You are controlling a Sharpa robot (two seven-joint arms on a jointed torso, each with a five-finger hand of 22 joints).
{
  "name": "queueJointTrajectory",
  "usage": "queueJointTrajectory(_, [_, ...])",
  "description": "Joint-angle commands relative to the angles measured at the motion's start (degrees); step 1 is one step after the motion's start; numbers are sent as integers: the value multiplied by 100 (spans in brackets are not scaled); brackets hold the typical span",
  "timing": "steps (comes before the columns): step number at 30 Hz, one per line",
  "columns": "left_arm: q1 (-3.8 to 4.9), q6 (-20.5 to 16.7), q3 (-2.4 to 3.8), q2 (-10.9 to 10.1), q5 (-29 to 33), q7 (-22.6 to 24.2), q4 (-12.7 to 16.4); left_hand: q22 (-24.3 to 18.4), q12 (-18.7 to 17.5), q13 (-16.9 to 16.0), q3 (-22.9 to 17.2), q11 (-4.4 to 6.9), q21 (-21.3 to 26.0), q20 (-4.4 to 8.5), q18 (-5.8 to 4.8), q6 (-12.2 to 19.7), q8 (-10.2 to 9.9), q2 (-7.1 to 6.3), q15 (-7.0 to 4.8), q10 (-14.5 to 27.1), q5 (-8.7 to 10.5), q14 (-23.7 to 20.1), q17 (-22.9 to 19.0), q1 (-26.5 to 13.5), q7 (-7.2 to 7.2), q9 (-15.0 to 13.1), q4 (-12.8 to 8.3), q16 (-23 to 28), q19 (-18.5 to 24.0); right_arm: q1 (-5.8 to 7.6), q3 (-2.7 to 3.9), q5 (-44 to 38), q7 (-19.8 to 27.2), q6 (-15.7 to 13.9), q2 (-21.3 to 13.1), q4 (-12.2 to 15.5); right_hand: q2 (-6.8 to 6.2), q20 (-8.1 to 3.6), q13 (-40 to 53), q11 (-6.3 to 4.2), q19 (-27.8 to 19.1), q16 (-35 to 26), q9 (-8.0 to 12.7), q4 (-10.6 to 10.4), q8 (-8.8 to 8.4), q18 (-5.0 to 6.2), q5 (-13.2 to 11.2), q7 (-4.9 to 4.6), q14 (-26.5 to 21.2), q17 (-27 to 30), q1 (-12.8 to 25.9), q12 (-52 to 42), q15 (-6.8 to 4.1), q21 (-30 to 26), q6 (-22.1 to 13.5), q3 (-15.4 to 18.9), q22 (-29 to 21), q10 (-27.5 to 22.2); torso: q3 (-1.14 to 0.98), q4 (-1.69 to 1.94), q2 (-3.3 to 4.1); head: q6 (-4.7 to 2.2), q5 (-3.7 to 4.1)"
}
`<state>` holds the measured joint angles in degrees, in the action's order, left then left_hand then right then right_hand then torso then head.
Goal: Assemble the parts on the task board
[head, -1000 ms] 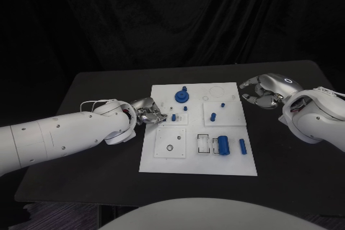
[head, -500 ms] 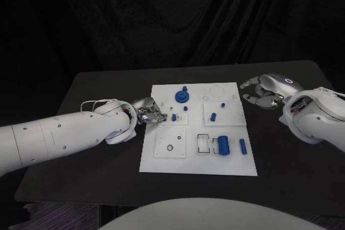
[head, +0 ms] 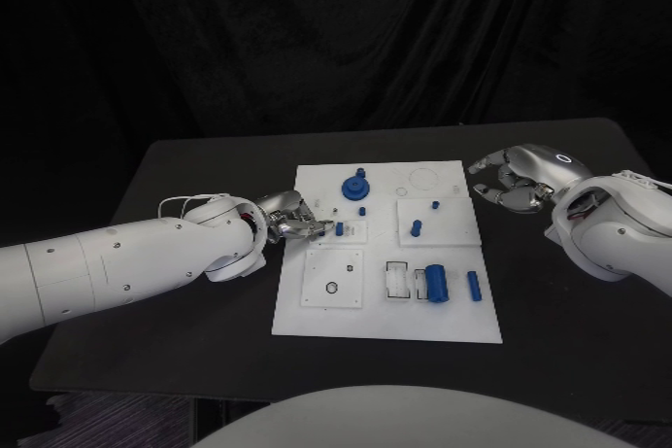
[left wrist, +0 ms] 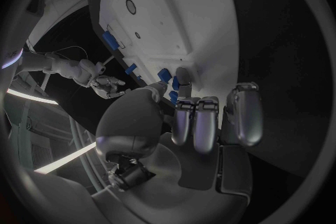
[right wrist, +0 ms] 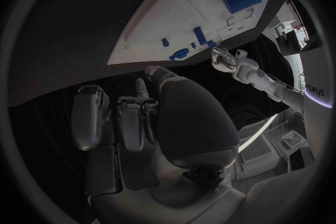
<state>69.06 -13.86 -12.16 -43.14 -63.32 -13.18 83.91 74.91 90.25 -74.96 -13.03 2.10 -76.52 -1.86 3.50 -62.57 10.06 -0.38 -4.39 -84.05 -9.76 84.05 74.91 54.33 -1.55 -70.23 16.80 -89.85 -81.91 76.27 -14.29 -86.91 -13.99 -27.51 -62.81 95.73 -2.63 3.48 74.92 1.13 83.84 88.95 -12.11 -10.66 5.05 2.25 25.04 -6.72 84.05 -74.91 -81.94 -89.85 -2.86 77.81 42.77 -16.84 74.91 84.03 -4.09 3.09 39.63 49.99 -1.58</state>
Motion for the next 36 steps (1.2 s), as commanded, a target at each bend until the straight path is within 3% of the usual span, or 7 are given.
queueJointTrajectory(1, [-11,122,-1,9,8,161,-8,1053,-25,-1504,245,-26,31,-30,-8,-26,-46,29,8,-595,72,595,1509,-236,-28,20,2,-15,16,-16,3,-17,-96,35,-1,2,-1,23,1508,5,68,-35,10,0,-33,76,31,-8,554,-1400,62,-15,28,-33,14,-36,1109,597,0,2,0,1,4])
queueJointTrajectory(6, [-11,215,-1,5,8,125,-25,1050,-25,-1504,578,-41,55,-40,-5,-11,-101,172,19,-595,134,595,1509,-485,-46,48,6,-15,23,-17,3,-17,-104,51,-4,17,-6,21,1508,5,68,-41,13,8,-35,76,38,-10,553,-1396,68,-15,27,-35,22,-50,1109,597,-1,1,0,1,2])
queueJointTrajectory(12, [-12,255,-1,-1,8,75,-39,1050,-25,-1504,687,-47,57,-46,-5,-7,-118,221,25,-595,172,595,1509,-548,-52,55,6,-15,23,-21,3,-17,-109,69,-2,29,-6,21,1508,5,68,-41,13,8,-35,76,38,-10,553,-1396,68,-15,27,-35,22,-50,1109,597,0,-2,-2,1,8])
queueJointTrajectory(16, [-12,223,-1,-3,9,85,-53,1050,-25,-1504,1039,-55,66,-56,-4,-31,-125,463,34,-595,222,595,1509,-841,-58,41,10,-15,23,-22,3,-17,-113,74,-4,22,-6,21,1508,5,65,-41,13,12,-35,78,43,-10,553,-1396,68,-15,27,-41,25,-56,1107,597,-2,1,-2,1,1])
queueJointTrajectory(21, [-12,102,-1,-6,9,191,-65,1048,-25,-1504,1470,-74,82,-71,-2,59,-70,971,51,-595,606,595,1509,-1185,-80,-117,10,-15,30,-23,3,-17,-116,78,0,18,-6,21,1508,5,65,-41,13,12,-35,78,43,-10,553,-1396,68,-15,27,-41,25,-56,1107,597,-2,-1,0,1,1])
queueJointTrajectory(27, [-12,58,-1,-3,9,329,-66,1040,-25,-1504,1621,-92,108,-85,3,154,-57,1205,66,-595,615,595,1509,-1174,-100,-192,5,-15,47,-26,3,-17,-117,82,7,15,-3,20,1508,5,68,-43,14,16,-35,76,52,-11,552,-1394,66,-15,27,-37,29,-65,1108,597,-1,1,-1,1,-11])
queueJointTrajectory(36, [-12,-5,-1,3,9,373,-77,1046,-25,-1504,1820,-96,94,-97,1,185,57,1398,75,-595,537,595,1509,-1050,-99,-389,-1,-15,39,-33,3,-17,-121,102,8,20,0,20,1508,5,66,-43,16,20,-36,77,57,-12,552,-1394,64,-15,26,-42,30,-73,1107,597,0,4,2,1,-14])
